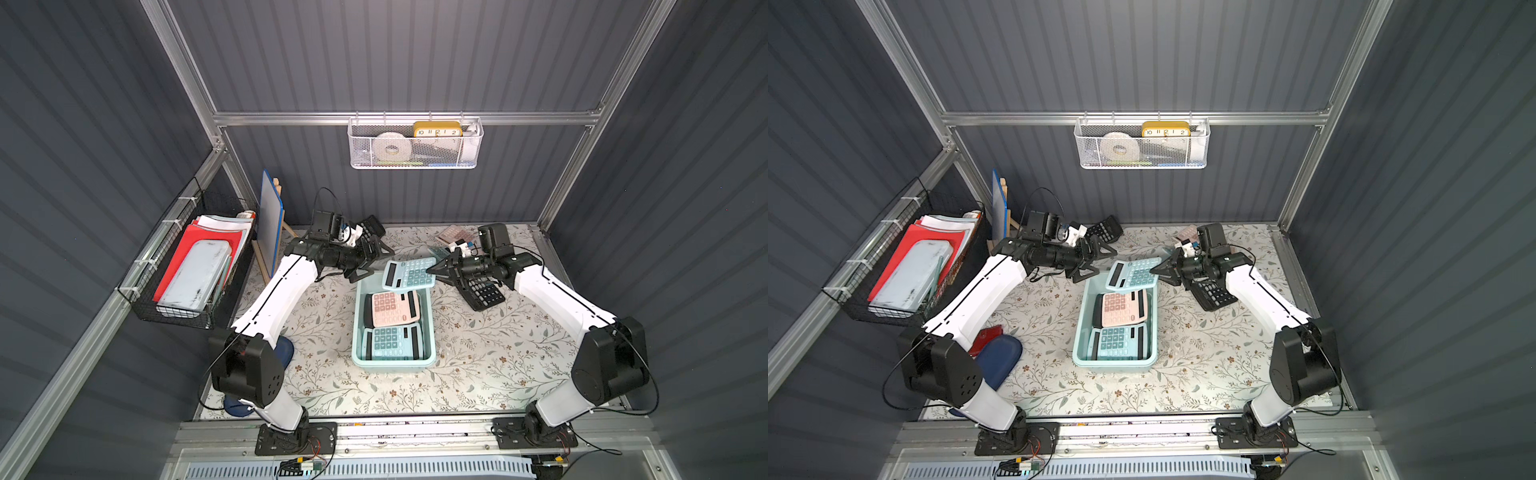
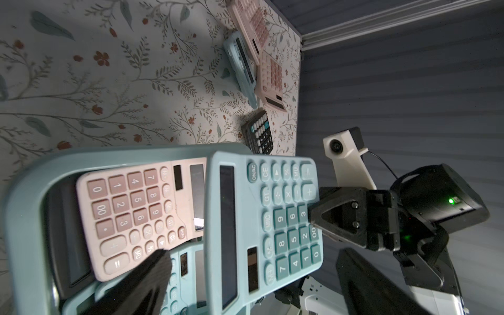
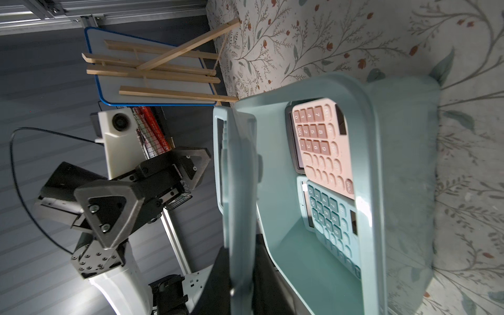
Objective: Put the calculator in the storage box
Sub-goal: Pick up the calculator at the center of the board, then place the calculator in the storage box.
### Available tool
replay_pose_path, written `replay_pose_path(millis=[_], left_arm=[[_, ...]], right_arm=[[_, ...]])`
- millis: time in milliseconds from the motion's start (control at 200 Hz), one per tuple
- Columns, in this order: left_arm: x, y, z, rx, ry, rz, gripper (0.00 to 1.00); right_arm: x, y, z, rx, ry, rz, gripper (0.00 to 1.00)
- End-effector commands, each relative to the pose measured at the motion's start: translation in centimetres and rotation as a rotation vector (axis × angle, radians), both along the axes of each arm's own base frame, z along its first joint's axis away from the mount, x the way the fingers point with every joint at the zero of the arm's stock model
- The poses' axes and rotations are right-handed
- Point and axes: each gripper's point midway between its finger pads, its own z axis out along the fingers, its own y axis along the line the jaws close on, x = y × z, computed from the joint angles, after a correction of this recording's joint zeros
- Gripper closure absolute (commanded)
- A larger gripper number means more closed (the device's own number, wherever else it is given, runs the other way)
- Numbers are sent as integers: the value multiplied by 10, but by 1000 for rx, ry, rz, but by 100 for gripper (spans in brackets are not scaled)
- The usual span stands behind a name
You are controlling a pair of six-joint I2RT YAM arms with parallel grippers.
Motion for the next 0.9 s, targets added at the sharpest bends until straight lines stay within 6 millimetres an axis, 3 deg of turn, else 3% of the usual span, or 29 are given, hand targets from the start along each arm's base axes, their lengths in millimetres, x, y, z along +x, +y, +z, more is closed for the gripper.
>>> replay_pose_path(millis=[0, 170, 395, 895], left_arm=[[0, 20, 13, 96, -56, 80, 1], [1, 39, 8, 171, -62, 151, 1], [-5, 47, -6, 190, -26, 164, 1], [-5, 44, -24, 184, 9, 138, 1]], right_arm=[[-6, 9, 5, -49, -70, 43, 100], [-9, 24, -13, -110, -76, 76, 100], [-7, 43, -30, -142, -91, 104, 100], [7, 77, -62, -128, -73, 123, 100]])
